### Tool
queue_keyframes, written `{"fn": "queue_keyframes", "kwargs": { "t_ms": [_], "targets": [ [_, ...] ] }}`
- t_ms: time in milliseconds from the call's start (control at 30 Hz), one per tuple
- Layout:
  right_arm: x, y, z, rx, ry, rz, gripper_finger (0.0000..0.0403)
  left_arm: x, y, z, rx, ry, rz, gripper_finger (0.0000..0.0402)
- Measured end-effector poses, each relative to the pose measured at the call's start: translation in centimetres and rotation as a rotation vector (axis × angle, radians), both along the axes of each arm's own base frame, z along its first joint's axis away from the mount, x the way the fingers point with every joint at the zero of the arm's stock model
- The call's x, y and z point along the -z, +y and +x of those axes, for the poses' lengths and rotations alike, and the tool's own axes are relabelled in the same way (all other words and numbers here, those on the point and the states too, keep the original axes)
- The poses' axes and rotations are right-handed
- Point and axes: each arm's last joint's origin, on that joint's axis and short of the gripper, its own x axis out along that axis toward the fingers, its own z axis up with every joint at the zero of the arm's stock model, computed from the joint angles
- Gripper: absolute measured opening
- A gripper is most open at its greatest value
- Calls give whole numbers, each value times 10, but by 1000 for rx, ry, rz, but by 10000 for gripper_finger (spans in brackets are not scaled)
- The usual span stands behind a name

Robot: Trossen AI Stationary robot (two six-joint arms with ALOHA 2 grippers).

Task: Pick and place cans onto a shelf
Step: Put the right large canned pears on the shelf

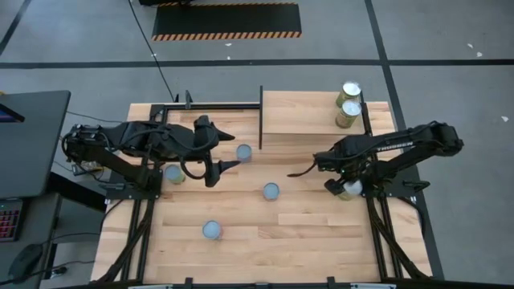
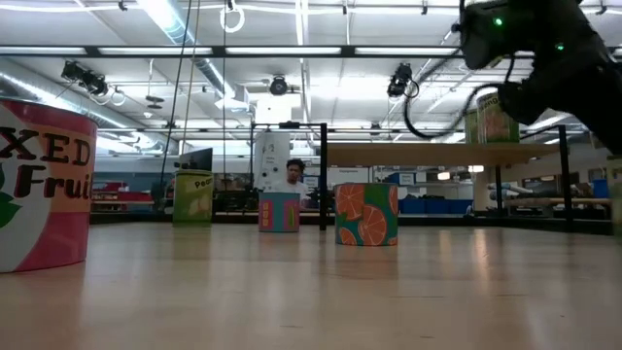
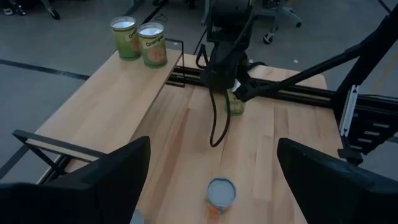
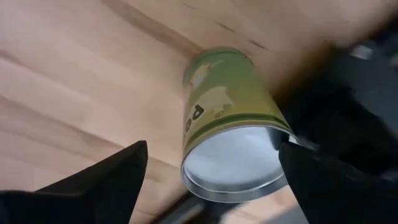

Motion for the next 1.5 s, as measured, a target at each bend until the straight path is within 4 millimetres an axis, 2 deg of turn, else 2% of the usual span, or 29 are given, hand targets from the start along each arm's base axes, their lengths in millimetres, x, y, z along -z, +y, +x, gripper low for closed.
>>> {"fn": "queue_keyframes", "kwargs": {
  "t_ms": [233,433,567,800,900,1033,1167,1300,1500],
  "targets": [
    [-14,6,36,18,-176,-19,367,1,0,-2,8,16,-6,357],
    [-57,15,59,-39,-241,-129,365,-3,-1,-11,77,22,-9,357],
    [-84,27,57,-109,-288,-251,362,-1,-1,-14,99,49,4,357],
    [-95,34,35,-52,-346,-246,377,-2,-6,-16,123,49,-14,357],
    [-93,30,23,-21,-371,-274,385,-1,-8,-16,135,50,-15,357],
    [-74,25,13,24,-390,-322,390,-1,-9,-16,128,49,-9,357],
    [-51,25,15,-15,-421,-309,385,-2,-9,-16,124,48,-8,357],
    [-43,25,22,-7,-426,-251,377,-2,-9,-16,119,46,-17,357],
    [-35,20,21,-88,-355,-389,383,-2,-9,-16,115,40,-21,357]
  ]
}}
